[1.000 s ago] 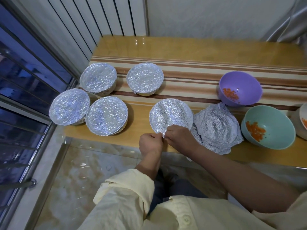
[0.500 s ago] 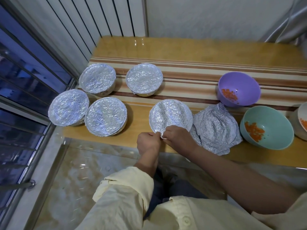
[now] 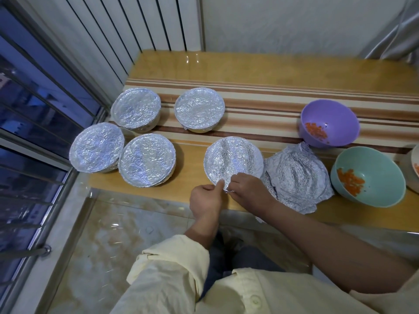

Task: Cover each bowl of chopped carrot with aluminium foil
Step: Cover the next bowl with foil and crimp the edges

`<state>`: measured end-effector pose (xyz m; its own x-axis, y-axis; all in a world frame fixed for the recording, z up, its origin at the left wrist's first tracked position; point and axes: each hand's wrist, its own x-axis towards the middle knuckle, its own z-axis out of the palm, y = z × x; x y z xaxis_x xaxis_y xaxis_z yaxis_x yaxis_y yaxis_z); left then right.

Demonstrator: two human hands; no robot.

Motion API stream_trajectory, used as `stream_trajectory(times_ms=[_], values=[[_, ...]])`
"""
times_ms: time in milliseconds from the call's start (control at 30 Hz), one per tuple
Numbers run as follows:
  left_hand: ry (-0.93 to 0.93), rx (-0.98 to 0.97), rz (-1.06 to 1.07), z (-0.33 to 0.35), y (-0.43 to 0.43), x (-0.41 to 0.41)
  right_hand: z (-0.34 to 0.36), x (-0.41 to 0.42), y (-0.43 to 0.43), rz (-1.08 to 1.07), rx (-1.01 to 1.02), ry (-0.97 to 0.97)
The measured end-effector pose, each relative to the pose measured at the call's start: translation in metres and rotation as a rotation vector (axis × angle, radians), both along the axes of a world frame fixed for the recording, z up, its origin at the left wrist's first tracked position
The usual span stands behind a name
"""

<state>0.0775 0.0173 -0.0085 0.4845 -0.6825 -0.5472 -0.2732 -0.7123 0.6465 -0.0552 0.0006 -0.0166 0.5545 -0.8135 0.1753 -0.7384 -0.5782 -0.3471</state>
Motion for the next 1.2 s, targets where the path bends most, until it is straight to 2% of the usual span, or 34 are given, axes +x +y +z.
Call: stream_trajectory(times_ms=[667, 800, 1067, 1200], values=[[0.056, 0.044, 0.023, 0.003, -0.006, -0.007, 0.002, 0.005, -0.003, -0.033, -0.032, -0.069], [0.082, 0.051, -0.005, 0.002, -0.001, -0.007, 0.000, 0.004, -0.001, -0.032, 0.012, -0.077], [0.013, 0.042, -0.040, 0.004, -0.008, -0.001, -0.003, -0.004, -0.008, 0.008, 0.150, -0.137], [0.028, 0.054, -0.051, 0.002, -0.014, 0.007, 0.002, -0.018, -0.007, 0.006, 0.116, -0.130]])
